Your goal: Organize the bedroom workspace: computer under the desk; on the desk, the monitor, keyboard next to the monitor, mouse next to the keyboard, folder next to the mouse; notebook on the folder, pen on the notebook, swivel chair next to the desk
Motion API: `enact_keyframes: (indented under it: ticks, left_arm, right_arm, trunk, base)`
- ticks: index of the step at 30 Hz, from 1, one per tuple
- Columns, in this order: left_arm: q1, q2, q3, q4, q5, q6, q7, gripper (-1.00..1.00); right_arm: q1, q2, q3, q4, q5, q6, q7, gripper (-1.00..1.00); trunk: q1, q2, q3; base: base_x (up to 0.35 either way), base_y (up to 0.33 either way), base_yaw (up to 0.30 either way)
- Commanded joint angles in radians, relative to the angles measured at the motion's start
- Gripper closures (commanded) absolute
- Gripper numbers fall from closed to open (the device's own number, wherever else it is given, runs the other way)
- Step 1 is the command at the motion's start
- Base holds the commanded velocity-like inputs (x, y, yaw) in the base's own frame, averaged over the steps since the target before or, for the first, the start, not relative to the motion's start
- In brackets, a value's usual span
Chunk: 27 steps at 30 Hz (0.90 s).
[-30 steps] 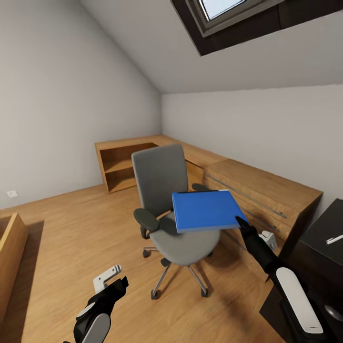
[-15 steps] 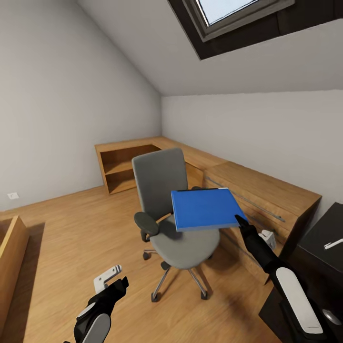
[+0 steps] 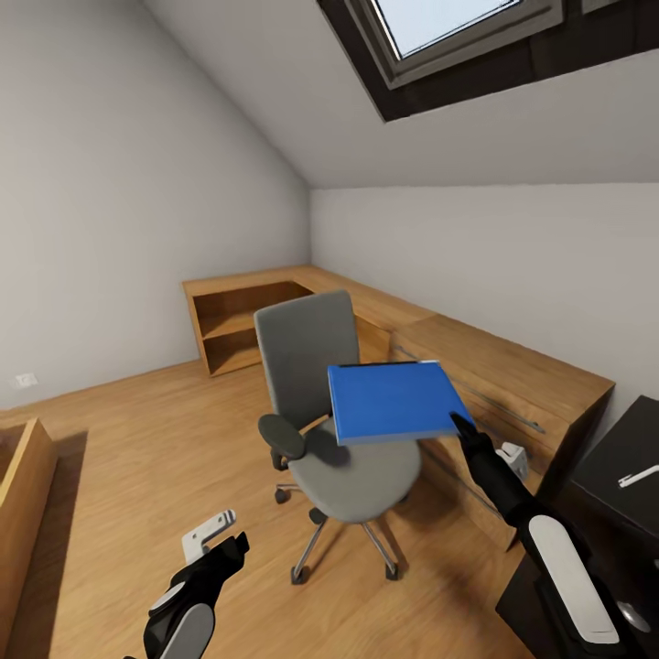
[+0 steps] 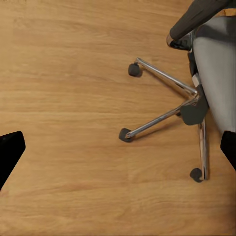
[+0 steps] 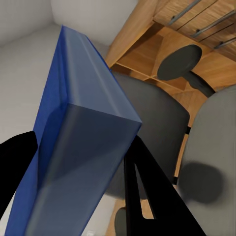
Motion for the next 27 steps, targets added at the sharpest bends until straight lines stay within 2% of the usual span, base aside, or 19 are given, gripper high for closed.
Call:
enact_keyframes:
  ticks: [1,22,27]
  left_arm:
    - [-0.001,0.001,-0.003,-0.001,0.005,0.003,0.007,-1.0]
    - [-0.001,0.0,-0.005,-0.001,0.005,0.003,0.007,-1.0]
    - [-0.001,0.0,-0.005,-0.001,0.005,0.003,0.007,-1.0]
  right_arm:
    - [-0.001,0.0,-0.001,-0.002,-0.01,0.004,-0.008,1.0]
    - [-0.001,-0.001,-0.002,-0.001,-0.004,0.004,-0.007,1.0]
    - [-0.001,-0.001,-0.002,-0.001,-0.006,0.004,-0.008,1.0]
  trunk:
    - [-0.004,0.007,0.002]
    - [-0.085,0.154,0.068]
    - [-0.104,0.189,0.084]
  base:
    - [0.0,0.0,-0.104]
    - [0.0,0.0,-0.247]
    - [0.0,0.0,-0.094]
